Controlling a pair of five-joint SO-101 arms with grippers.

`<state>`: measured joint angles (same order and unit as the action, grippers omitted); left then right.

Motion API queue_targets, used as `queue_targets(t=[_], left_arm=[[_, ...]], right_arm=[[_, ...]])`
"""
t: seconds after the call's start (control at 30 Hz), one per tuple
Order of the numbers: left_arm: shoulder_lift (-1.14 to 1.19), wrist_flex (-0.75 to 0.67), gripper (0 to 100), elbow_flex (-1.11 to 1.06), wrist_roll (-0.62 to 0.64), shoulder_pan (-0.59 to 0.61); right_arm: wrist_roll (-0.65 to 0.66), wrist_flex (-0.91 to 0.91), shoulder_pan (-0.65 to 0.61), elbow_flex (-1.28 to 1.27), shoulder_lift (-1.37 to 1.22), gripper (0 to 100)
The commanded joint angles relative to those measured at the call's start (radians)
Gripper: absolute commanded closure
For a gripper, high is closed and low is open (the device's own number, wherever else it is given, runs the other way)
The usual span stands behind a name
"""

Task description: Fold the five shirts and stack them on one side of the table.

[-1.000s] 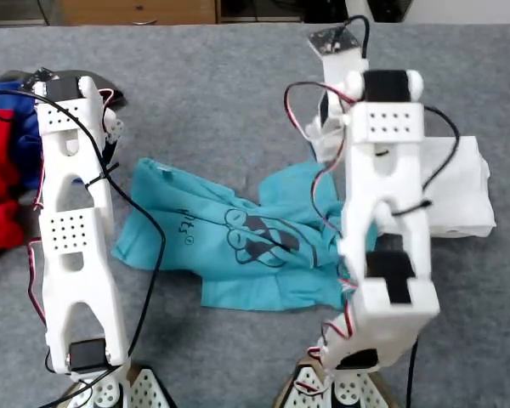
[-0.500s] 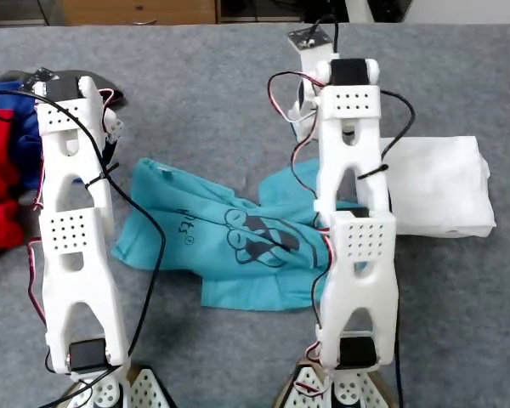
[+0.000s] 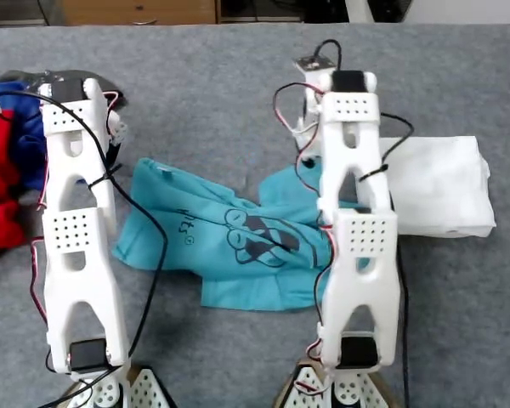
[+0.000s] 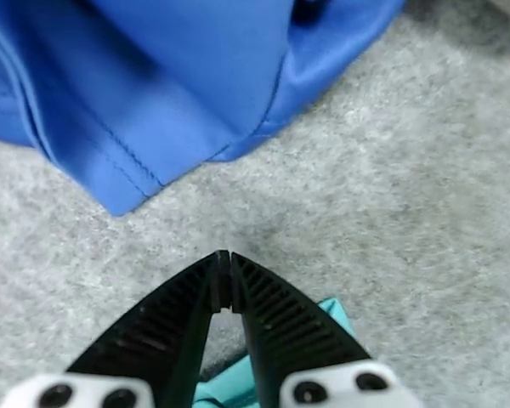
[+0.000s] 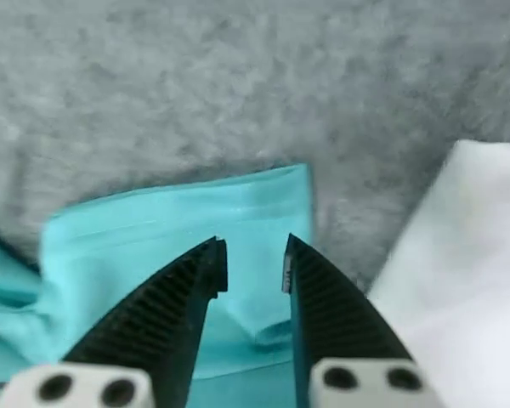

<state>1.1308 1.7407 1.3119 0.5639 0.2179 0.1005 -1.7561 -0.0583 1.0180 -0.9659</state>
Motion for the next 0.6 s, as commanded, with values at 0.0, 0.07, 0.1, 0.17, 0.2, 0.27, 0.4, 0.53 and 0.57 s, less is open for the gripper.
queue_targets(t=[0.0,0.07,0.1,0.17,0.2,0.27,0.4,0.53,0.57], left_arm=[[-0.010,-0.046,98,0.014,0.000,-0.037],[-0.010,-0.054,98,0.014,0.006,-0.038],[-0.010,-0.054,98,0.014,0.006,-0.037],[-0.008,-0.052,98,0.012,0.006,-0.037],[-0.008,-0.052,98,0.012,0.006,-0.037],[-0.008,-0.051,98,0.012,0.006,-0.037],[-0.008,-0.049,98,0.012,0.005,-0.035],[-0.008,-0.049,98,0.012,0.003,-0.035],[-0.008,-0.049,98,0.012,0.003,-0.035]], right_arm=[[0.057,0.015,0.042,0.077,-0.016,87.1],[0.103,0.031,0.047,0.102,-0.044,87.1],[0.126,0.040,0.047,0.113,-0.061,87.1],[0.157,0.048,0.044,0.137,-0.093,87.1],[0.167,0.046,0.041,0.156,-0.108,87.1],[0.170,0.046,0.039,0.199,-0.134,87.1],[0.166,0.046,0.039,0.317,-0.189,87.1],[0.169,0.038,0.039,0.412,-0.260,87.1],[0.169,0.038,0.039,0.427,-0.278,87.1]])
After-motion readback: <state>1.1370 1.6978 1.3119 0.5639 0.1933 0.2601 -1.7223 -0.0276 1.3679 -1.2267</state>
